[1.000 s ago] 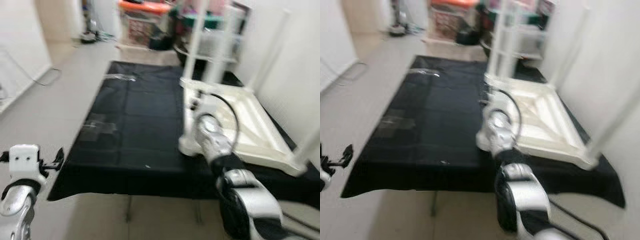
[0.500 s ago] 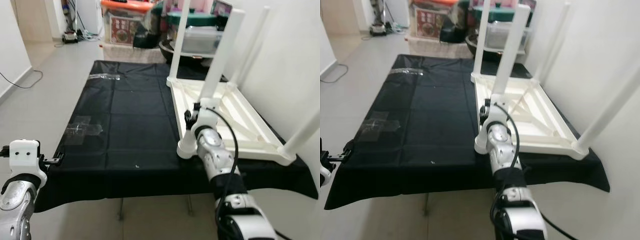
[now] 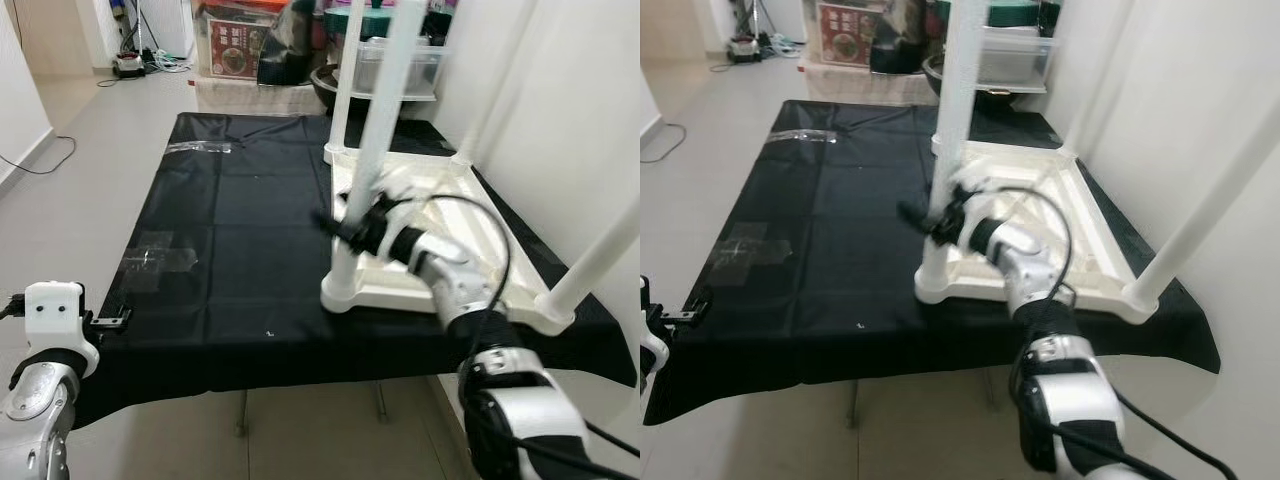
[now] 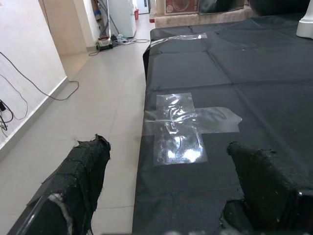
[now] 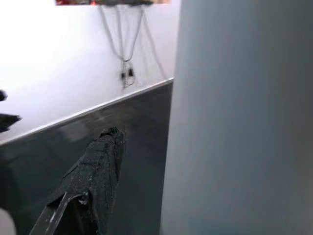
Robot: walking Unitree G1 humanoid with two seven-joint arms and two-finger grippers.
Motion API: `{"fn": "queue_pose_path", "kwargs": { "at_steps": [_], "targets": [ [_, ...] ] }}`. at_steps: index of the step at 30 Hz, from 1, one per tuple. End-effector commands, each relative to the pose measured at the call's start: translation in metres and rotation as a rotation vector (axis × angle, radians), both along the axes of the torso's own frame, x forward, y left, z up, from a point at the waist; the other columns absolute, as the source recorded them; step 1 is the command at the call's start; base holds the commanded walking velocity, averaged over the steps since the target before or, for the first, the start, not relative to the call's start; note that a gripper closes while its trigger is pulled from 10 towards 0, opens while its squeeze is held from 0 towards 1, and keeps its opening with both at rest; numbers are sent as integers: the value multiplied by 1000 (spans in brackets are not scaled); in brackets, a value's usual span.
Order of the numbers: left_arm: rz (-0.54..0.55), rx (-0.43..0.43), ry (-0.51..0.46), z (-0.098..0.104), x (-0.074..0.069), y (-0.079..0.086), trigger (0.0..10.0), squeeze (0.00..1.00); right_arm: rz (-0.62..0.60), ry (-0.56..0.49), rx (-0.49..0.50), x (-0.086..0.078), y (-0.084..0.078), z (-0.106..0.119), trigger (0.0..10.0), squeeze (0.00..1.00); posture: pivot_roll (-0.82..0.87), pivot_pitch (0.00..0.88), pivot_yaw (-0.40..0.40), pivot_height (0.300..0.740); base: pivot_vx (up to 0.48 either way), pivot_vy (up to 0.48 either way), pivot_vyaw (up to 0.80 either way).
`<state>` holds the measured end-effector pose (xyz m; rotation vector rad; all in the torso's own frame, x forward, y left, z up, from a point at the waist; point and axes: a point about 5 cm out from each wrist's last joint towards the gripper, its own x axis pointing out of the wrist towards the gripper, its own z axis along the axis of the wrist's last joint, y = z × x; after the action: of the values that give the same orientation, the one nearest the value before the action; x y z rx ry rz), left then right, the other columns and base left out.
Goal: Building children table
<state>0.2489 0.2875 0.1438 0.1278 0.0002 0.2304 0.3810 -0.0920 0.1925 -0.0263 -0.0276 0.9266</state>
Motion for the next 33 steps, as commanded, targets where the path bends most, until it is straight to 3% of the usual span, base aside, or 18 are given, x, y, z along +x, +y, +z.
{"fn": "queue_pose_path", "kwargs": {
  "at_steps": [1,2,3,5,7,8,10,11,12,19,21,22,23,24,26,27,28,33],
  "targets": [
    [-6,-4,16,-5,-1,-1,10000,0,-33,44,-13,2,12,-13,2510,0,133,0,-118,740,0,0,0],
    [-5,-4,16,-5,-1,-1,10000,0,-158,49,-1,9,10,-13,0,0,133,0,-119,740,0,0,0],
    [-3,-4,17,-5,-2,-1,10000,0,-407,86,33,18,0,-13,0,0,131,0,-119,740,0,0,0],
    [-3,-4,17,-5,-2,-1,10000,0,-407,86,33,18,0,-13,0,0,131,0,-119,740,0,0,0],
    [-1,-4,16,-4,-4,0,10000,0,-992,250,44,22,-48,-33,0,0,120,0,-116,740,0,0,0],
    [-1,-4,16,-4,-4,0,10000,0,-992,250,44,22,-48,-33,0,0,120,0,-116,740,0,0,0],
    [1,-7,13,-4,-6,1,10000,0,-1359,358,15,4,-89,-62,0,0,112,0,-111,740,0,0,0],
    [1,-7,13,-4,-6,1,10000,0,-1359,358,15,4,-89,-62,0,0,112,0,-111,740,0,0,0],
    [1,-7,13,-3,-7,2,10000,0,-1485,375,-8,-11,-103,-75,0,0,105,0,-100,740,0,0,0],
    [-3,-1,21,-3,-6,4,10000,0,-1520,392,2,-30,-100,-80,0,0,85,0,-81,740,0,0,0],
    [-4,1,23,-3,-5,5,10000,0,-1425,387,10,-31,-86,-78,10000,0,82,0,-74,740,0,0,0],
    [-3,3,24,-3,-5,5,10000,0,-1367,352,60,-27,-78,-73,10000,478,87,0,-75,740,0,0,0],
    [-3,3,24,-3,-5,5,10000,0,-1367,352,60,-27,-78,-73,10000,478,87,0,-75,740,0,0,0],
    [-3,5,25,-3,-4,5,10000,0,-1281,319,115,-20,-69,-66,10000,1000,89,0,-76,740,0,0,0],
    [-2,6,27,-3,-4,5,10000,0,-1208,280,151,-12,-63,-53,10000,1000,94,0,-77,740,0,0,0],
    [-2,9,28,-3,-3,5,10000,0,-1120,248,203,-1,-61,-38,10000,0,96,0,-80,740,0,0,0],
    [-2,11,29,-4,-3,5,10000,0,-1014,240,241,8,-60,-24,10000,0,99,0,-84,740,0,0,0],
    [-1,10,25,-4,-2,5,10000,0,-720,133,310,17,-70,10,10000,0,116,0,-92,740,0,0,0]
  ]
}}
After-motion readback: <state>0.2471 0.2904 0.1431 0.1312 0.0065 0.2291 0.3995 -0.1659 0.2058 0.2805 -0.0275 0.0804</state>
